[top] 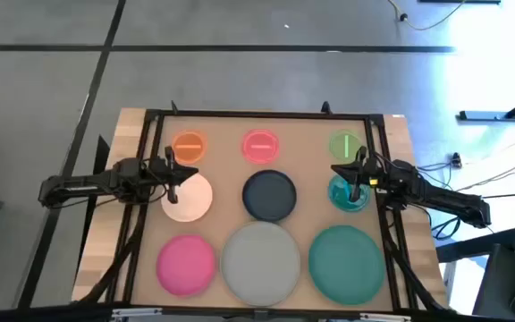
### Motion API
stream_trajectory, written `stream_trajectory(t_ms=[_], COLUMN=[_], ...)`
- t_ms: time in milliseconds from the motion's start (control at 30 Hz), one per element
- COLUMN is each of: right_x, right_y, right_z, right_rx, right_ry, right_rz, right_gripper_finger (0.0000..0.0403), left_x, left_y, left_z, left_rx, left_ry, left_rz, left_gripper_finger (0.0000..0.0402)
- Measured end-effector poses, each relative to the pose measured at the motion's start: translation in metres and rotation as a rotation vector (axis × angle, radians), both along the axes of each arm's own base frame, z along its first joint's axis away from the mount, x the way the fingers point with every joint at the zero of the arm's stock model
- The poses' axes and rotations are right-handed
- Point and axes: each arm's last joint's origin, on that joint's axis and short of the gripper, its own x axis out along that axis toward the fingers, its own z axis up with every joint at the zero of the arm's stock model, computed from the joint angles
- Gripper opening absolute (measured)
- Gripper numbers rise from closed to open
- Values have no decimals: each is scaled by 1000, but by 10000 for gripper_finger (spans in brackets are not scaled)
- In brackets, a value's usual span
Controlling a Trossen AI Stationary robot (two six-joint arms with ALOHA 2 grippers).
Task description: Stack plastic plates
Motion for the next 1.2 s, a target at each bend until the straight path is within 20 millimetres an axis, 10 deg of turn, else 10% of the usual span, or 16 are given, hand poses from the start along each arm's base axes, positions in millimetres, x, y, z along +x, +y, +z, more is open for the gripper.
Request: stream_trajectory(t_ms=[1200], right_x=[0], right_y=[0], right_z=[0], right_rx=[0], right_ry=[0], right_rz=[0], right_gripper_finger=[3], left_x=[0], left_y=[1], left_z=[3], left_rx=[19], left_ry=[-31], left_rz=[35], left_gripper_finger=[8])
